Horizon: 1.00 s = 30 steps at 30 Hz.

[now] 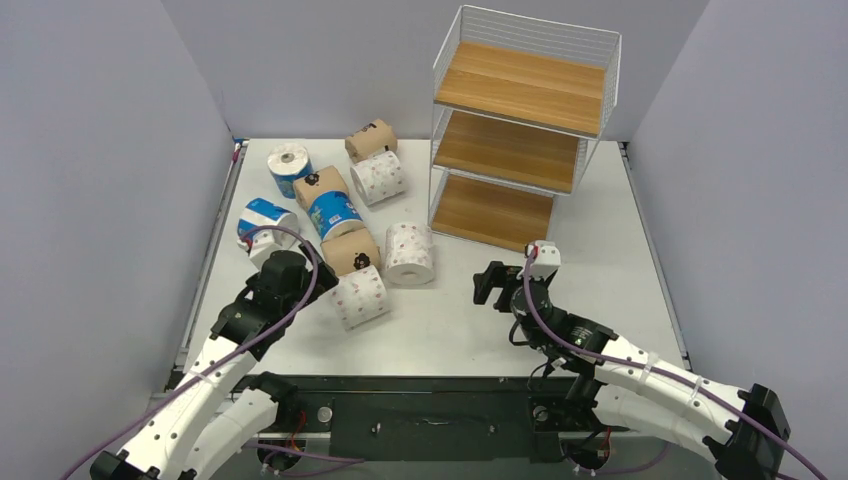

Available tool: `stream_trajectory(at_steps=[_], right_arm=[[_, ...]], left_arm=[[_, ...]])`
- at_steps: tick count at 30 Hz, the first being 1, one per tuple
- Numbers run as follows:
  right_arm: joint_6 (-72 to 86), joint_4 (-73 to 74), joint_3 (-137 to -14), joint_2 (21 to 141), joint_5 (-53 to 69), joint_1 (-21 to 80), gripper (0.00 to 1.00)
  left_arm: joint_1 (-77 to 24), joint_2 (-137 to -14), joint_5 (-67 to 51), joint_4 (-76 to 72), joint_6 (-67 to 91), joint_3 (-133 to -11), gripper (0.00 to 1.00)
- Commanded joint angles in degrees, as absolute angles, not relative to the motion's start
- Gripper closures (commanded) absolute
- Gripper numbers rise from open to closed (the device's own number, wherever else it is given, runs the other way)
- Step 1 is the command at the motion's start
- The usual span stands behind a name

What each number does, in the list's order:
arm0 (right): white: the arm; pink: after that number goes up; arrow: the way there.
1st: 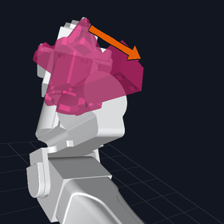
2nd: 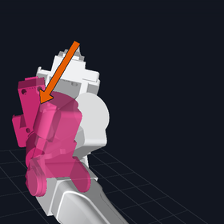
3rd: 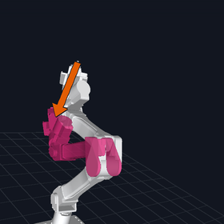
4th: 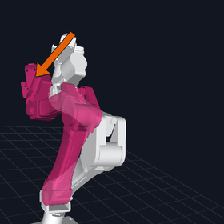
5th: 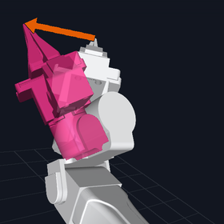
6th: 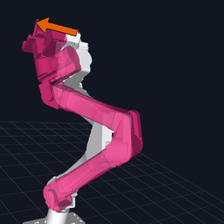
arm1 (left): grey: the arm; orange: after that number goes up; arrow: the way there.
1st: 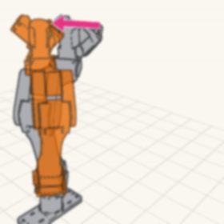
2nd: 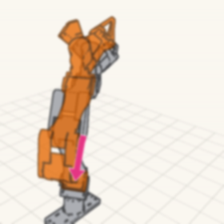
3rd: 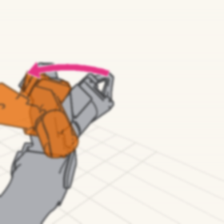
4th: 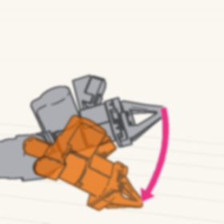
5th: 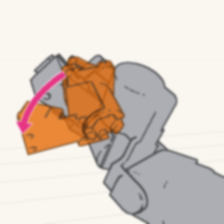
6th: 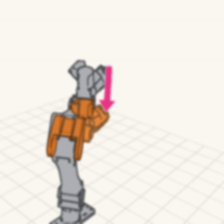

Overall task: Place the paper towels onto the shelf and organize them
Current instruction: Adjust the paper towel at the center of the board.

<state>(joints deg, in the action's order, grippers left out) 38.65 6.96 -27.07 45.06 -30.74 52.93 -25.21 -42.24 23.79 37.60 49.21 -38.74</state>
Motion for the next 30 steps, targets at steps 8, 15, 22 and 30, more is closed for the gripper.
stream_trajectory(at_steps=[8,15,22,30], right_arm=[[38.52,4.85,-30.56,44.74,-30.07,53.13,0.12],[36.7,5.18,-31.8,46.75,-26.11,52.54,0.1],[36.4,1.89,-30.46,47.14,-19.49,52.03,0.11],[37.41,0.54,-28.96,47.67,-18.04,51.94,0.12]], left_arm=[[-25.32,-36.25,23.71,37.02,51.1,-36.33,0.04],[-24.98,-27.34,18.35,32.11,52.38,-31.73,0.04],[-24.96,-25.91,6.24,30.82,54.67,-28.93,0.04],[-24.96,-22.63,4.61,32.86,57.57,-25.06,0.04]])
